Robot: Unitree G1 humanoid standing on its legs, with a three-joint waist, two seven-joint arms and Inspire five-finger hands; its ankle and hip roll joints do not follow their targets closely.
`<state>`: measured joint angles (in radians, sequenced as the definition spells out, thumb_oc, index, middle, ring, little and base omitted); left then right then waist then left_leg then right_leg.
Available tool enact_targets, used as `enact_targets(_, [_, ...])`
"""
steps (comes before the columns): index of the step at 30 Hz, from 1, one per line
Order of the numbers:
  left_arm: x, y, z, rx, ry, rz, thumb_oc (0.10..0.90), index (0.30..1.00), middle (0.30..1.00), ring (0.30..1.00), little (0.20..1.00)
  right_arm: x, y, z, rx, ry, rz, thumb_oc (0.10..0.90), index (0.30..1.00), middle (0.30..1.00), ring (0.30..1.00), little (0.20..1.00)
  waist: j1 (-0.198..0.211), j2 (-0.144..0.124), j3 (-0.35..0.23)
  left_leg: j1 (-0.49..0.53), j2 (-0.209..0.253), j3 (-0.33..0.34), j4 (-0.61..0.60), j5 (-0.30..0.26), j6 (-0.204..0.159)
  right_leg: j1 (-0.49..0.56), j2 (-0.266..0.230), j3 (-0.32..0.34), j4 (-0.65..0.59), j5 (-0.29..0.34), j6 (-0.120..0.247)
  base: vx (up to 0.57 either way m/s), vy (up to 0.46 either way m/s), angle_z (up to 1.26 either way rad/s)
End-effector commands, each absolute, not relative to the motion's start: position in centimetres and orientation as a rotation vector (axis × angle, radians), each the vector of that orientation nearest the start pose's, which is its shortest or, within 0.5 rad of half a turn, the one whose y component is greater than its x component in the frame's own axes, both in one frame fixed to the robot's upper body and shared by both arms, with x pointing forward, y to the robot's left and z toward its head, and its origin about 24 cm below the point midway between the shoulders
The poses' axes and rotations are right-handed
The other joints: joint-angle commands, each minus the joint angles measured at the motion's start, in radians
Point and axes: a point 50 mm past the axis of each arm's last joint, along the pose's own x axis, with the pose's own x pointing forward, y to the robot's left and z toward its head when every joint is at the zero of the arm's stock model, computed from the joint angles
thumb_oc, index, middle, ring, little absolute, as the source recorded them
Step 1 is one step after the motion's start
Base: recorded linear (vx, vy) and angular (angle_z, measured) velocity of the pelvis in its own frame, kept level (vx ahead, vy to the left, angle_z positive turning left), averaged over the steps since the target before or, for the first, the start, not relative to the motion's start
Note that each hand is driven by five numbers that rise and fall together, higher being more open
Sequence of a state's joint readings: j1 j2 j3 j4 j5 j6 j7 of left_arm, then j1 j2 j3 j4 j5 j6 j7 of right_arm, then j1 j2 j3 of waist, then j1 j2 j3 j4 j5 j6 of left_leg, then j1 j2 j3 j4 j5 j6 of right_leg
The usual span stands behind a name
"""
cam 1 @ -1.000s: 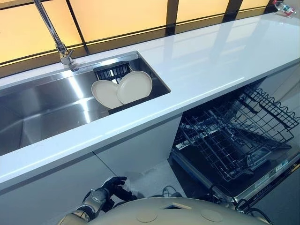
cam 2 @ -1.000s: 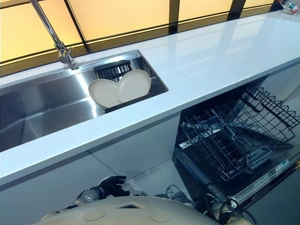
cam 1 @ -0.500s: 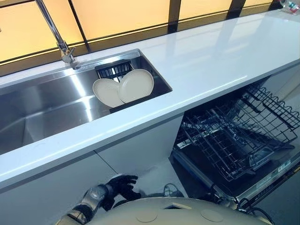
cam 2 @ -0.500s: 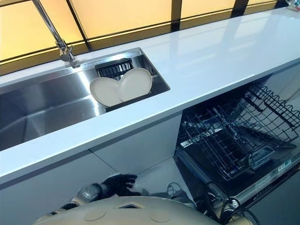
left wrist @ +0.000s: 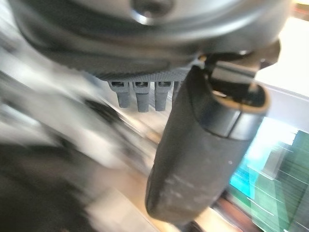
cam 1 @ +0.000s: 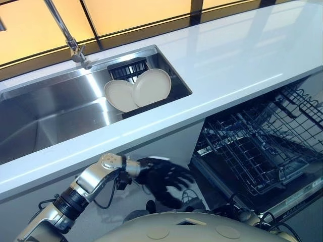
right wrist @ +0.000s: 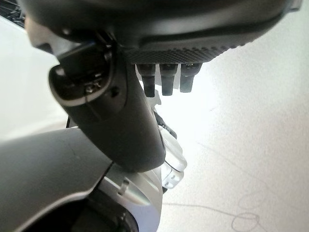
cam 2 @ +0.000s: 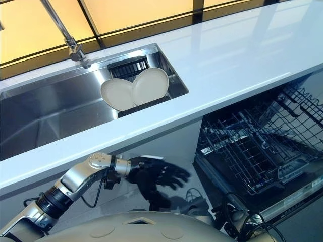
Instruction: Pick up plates and place into dishwasher.
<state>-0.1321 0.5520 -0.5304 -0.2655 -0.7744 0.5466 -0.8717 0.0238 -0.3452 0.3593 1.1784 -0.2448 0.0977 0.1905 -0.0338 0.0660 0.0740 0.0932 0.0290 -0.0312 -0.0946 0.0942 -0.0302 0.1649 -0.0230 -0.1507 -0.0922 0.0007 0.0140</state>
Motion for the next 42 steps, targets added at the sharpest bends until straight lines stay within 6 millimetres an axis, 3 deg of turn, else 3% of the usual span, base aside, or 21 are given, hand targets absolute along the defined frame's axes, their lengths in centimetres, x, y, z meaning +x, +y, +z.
enact_targets(1, [20.3,6.2,13.6,-0.647,0.137,-1.661,0.800,0.900,0.900,0.900,0.900,8.8,-23.3,-16.1,-0.559,1.352,0.384,0.800,0.900,0.900,0.900,0.900,0.001,-0.023,0.001,0.031,-0.053,0.040,0.007,-0.116,0.068,-0.036,-0.008,0.020,0.025,0.006,0.033,0.02,-0.035,0.00])
enact_targets(2, [20.5,5.9,14.9,-0.779,0.086,-1.613,0.800,0.900,0.900,0.900,0.900,8.6,-23.1,-16.2,-0.557,1.355,0.385,0.800,0.900,0.900,0.900,0.900,0.000,-0.027,0.001,0.032,-0.052,0.039,0.007,-0.119,0.068,-0.034,-0.008,0.021,0.023,0.007,0.030,0.00,0.000,0.00])
enact_targets(7, [21.7,6.2,17.4,-1.039,-0.050,-1.469,0.800,0.900,0.900,0.900,0.900,8.1,-22.5,-16.5,-0.548,1.357,0.393,0.800,0.900,0.900,0.900,0.900,0.001,-0.035,0.001,0.036,-0.052,0.034,0.007,-0.120,0.068,-0.028,-0.008,0.018,0.020,0.005,0.023,0.00,0.000,0.00])
enact_targets(8, [22.3,7.0,18.6,-1.140,-0.154,-1.390,0.800,0.900,0.900,0.900,0.900,8.0,-22.2,-16.6,-0.542,1.355,0.396,0.800,0.900,0.900,0.900,0.900,0.006,-0.041,-0.001,0.036,-0.052,0.030,0.007,-0.119,0.068,-0.024,-0.008,0.014,0.019,0.003,0.019,0.00,0.000,0.00])
enact_targets(13, [23.8,9.5,20.6,-1.103,-0.430,-1.191,0.800,0.900,0.900,0.900,0.900,7.9,-21.8,-16.7,-0.532,1.353,0.399,0.800,0.900,0.900,0.900,0.900,0.011,-0.052,-0.002,0.039,-0.052,0.021,0.007,-0.119,0.067,-0.019,-0.008,0.011,0.020,-0.003,0.014,0.01,-0.008,0.01])
enact_targets(14, [24.3,11.6,22.1,-0.942,-0.626,-1.022,0.800,0.900,0.900,0.900,0.900,7.7,-21.6,-16.8,-0.528,1.356,0.400,0.800,0.900,0.900,0.900,0.900,0.013,-0.056,-0.004,0.040,-0.052,0.020,0.007,-0.119,0.066,-0.017,-0.007,0.008,0.020,-0.005,0.012,0.00,0.000,0.00])
enact_targets(15, [24.4,12.0,22.4,-0.910,-0.657,-0.983,0.800,0.900,0.900,0.900,0.900,7.6,-21.6,-16.8,-0.528,1.357,0.400,0.800,0.900,0.900,0.900,0.900,0.014,-0.057,-0.004,0.040,-0.052,0.019,0.007,-0.120,0.066,-0.017,-0.007,0.008,0.020,-0.006,0.012,0.00,0.000,0.00])
enact_targets(17, [24.3,14.5,24.1,-0.655,-0.870,-0.752,0.800,0.900,0.900,0.900,0.900,7.3,-21.7,-16.8,-0.527,1.362,0.400,0.800,0.900,0.900,0.900,0.900,0.016,-0.059,-0.006,0.041,-0.051,0.018,0.007,-0.121,0.065,-0.015,-0.006,0.007,0.018,-0.009,0.012,0.02,-0.001,0.00])
enact_targets(18, [23.5,17.1,26.8,-0.330,-1.081,-0.439,0.800,0.900,0.900,0.900,0.900,6.7,-22.0,-16.8,-0.527,1.369,0.400,0.800,0.900,0.900,0.900,0.900,0.017,-0.062,-0.011,0.044,-0.051,0.016,0.007,-0.123,0.062,-0.012,-0.003,0.007,0.017,-0.015,0.011,0.06,0.000,-0.01])
enact_targets(21, [23.5,18.9,29.1,0.010,-1.205,-0.152,0.800,0.900,0.900,0.900,0.900,6.2,-22.2,-16.9,-0.532,1.377,0.406,0.800,0.900,0.900,0.900,0.900,0.013,-0.064,-0.020,0.047,-0.051,0.021,0.007,-0.126,0.059,-0.010,0.001,0.009,0.018,-0.021,0.011,0.05,0.005,-0.01])
enact_targets(23, [24.6,20.7,31.8,0.325,-1.222,0.087,0.800,0.900,0.900,0.900,0.900,6.1,-22.7,-16.8,-0.545,1.386,0.419,0.800,0.900,0.900,0.900,0.900,0.002,-0.061,-0.031,0.052,-0.048,0.035,0.007,-0.127,0.056,-0.010,0.004,0.014,0.019,-0.022,0.012,0.07,0.021,0.03])
enact_targets(24, [24.7,20.8,32.0,0.348,-1.223,0.109,0.800,0.900,0.900,0.900,0.900,6.1,-22.7,-16.8,-0.546,1.387,0.420,0.800,0.900,0.900,0.900,0.900,0.002,-0.061,-0.031,0.052,-0.048,0.037,0.007,-0.127,0.055,-0.010,0.004,0.014,0.019,-0.022,0.012,0.08,0.042,0.02])
enact_targets(25, [25.8,22.4,33.9,0.510,-1.191,0.212,0.800,0.900,0.900,0.900,0.900,6.1,-23.2,-16.7,-0.558,1.394,0.422,0.800,0.900,0.900,0.900,0.900,-0.007,-0.052,-0.038,0.055,-0.047,0.049,0.007,-0.128,0.053,-0.011,0.003,0.016,0.021,-0.021,0.016,0.05,0.039,0.02])
enact_targets(30, [28.8,26.4,37.8,0.802,-0.975,0.340,0.800,0.900,0.900,0.900,0.900,6.2,-24.3,-16.4,-0.584,1.415,0.420,0.800,0.900,0.900,0.900,0.900,-0.027,-0.025,-0.048,0.063,-0.049,0.080,0.007,-0.131,0.056,-0.021,-0.001,0.029,0.033,-0.017,0.029,0.05,0.065,-0.07])
enact_targets(37, [31.0,28.8,38.5,1.022,-0.700,0.321,0.800,0.900,0.900,0.900,0.900,6.0,-25.3,-16.1,-0.586,1.425,0.388,0.800,0.900,0.900,0.900,0.900,-0.040,-0.005,-0.039,0.070,-0.063,0.089,0.008,-0.136,0.069,-0.036,-0.012,0.044,0.050,-0.010,0.049,0.03,0.082,-0.08])
enact_targets(42, [33.0,29.5,37.4,1.080,-0.472,0.213,0.800,0.900,0.900,0.900,0.900,6.1,-25.7,-16.0,-0.586,1.422,0.370,0.800,0.900,0.900,0.900,0.900,-0.058,0.001,-0.025,0.070,-0.076,0.105,0.012,-0.146,0.085,-0.060,-0.025,0.069,0.071,0.001,0.074,0.03,0.086,-0.09])
